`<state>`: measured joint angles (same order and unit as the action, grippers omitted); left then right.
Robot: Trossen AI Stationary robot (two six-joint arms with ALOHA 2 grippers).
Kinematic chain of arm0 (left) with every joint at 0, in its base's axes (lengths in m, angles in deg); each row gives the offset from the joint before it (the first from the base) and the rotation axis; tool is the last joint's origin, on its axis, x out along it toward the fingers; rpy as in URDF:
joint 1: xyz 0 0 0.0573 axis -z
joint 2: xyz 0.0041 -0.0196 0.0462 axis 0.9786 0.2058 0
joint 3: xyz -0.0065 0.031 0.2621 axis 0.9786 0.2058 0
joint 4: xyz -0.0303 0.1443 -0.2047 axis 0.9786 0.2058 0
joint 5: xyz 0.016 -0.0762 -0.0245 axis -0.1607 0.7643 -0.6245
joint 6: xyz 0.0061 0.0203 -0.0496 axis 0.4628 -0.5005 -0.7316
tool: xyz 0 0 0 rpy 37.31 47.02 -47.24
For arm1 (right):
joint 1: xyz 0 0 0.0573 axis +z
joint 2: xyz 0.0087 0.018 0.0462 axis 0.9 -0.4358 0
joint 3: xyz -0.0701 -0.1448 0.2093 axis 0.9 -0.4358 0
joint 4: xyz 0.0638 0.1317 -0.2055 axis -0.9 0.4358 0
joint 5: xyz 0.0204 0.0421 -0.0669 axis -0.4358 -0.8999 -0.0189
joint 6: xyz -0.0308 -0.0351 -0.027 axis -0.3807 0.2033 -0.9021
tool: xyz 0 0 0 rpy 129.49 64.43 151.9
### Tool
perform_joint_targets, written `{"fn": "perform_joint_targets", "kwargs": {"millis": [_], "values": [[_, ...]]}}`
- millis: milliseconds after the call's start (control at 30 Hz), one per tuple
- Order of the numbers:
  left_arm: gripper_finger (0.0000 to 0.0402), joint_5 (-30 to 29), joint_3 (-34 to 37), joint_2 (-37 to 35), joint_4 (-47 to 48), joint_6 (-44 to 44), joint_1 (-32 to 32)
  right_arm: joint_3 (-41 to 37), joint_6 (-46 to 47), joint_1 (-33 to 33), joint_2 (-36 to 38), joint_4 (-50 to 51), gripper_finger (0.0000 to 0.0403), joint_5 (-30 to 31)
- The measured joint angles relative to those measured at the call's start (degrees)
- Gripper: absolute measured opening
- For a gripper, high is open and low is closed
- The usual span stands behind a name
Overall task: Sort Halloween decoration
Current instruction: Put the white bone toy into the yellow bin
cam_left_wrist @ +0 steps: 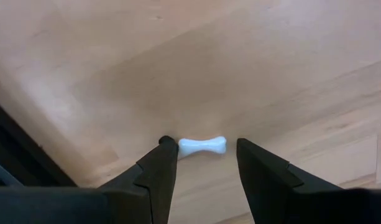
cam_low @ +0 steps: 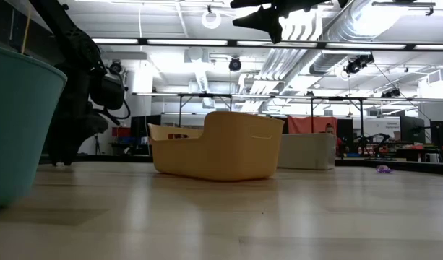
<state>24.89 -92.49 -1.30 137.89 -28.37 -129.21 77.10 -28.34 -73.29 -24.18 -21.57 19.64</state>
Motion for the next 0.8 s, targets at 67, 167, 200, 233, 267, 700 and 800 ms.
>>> {"fn": "perform_joint_targets", "kwargs": {"millis": [67, 167, 200, 233, 267, 700, 800], "values": [[0.0156, 0.0, 0.0, 0.0, 0.0, 0.0, 0.0, 0.0, 0.0, 0.0, 0.0, 0.0, 0.0189, 0.0], [0.0156, 0.0, 0.0, 0.0, 0.0, 0.0, 0.0, 0.0, 0.0, 0.0, 0.0, 0.1, 0.0189, 0.0], [0.0156, 0.0, 0.0, 0.0, 0.0, 0.0, 0.0, 0.0, 0.0, 0.0, 0.0, 0.1, 0.0189, 0.0], [0.0156, 0.0, 0.0, 0.0, 0.0, 0.0, 0.0, 0.0, 0.0, 0.0, 0.0, 0.2, 0.0189, 0.0], [0.0156, 0.0, 0.0, 0.0, -0.2, 0.0, 0.0, 0.0, 0.0, 0.0, 0.0, 0.3, 0.0189, 0.0], [0.0156, 0.0, 0.0, 0.0, -1.4, -1.7, 0.0, 0.0, 0.0, 0.0, 0.0, 1.2, 0.0189, 0.0], [0.0153, 0.0, 0.0, 0.0, -1.4, -1.8, 0.0, 0.0, 0.0, 0.0, 0.0, 1.3, 0.0189, 0.0]]}}
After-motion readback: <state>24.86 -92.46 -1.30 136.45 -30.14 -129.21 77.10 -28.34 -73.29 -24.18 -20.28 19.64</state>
